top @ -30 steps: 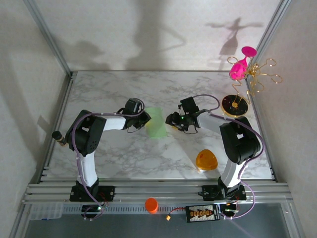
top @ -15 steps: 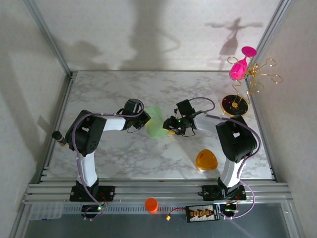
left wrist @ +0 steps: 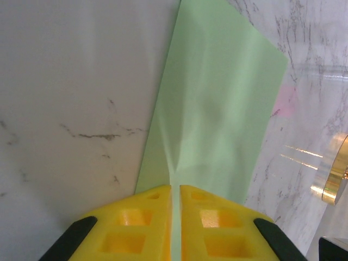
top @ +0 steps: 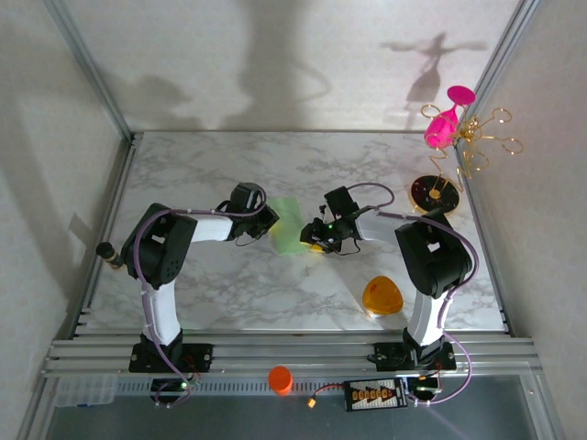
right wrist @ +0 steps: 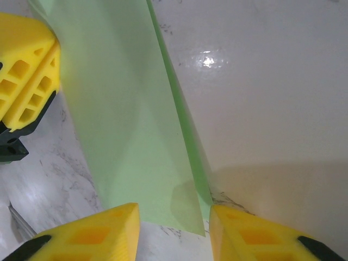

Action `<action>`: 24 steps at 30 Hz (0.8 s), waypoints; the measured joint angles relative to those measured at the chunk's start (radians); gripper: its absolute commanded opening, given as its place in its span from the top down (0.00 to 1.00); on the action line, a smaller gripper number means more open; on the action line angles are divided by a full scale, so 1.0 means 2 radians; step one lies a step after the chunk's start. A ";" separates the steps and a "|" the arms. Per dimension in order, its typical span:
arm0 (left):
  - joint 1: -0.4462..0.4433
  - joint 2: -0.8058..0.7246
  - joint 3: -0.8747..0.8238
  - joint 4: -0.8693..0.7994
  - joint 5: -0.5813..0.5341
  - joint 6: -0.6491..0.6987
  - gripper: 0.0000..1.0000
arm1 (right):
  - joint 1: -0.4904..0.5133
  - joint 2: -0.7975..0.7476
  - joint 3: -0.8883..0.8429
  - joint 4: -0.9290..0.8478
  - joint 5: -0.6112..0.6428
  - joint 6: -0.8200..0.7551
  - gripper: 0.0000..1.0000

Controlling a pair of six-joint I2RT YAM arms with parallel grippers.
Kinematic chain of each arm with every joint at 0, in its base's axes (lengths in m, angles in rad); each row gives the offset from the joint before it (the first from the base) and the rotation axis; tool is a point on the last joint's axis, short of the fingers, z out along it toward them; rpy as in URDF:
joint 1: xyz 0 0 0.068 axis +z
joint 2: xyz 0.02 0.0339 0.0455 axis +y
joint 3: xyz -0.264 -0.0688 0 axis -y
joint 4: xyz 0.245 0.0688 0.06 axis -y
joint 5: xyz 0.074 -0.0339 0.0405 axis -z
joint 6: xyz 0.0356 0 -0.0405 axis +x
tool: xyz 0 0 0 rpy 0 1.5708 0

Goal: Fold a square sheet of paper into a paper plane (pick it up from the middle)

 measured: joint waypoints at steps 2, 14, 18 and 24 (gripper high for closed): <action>0.000 0.000 0.000 0.000 0.000 0.000 0.87 | 0.000 0.000 0.000 0.002 -0.003 0.000 0.65; 0.000 0.000 0.000 0.000 0.000 0.000 0.87 | 0.000 0.000 -0.002 0.018 -0.007 0.010 0.77; 0.000 0.000 0.000 0.000 0.001 0.000 0.87 | 0.000 0.000 -0.002 0.019 -0.007 0.014 0.84; 0.000 0.000 0.001 0.000 0.003 0.005 0.85 | 0.000 0.000 -0.002 0.020 -0.002 0.015 0.96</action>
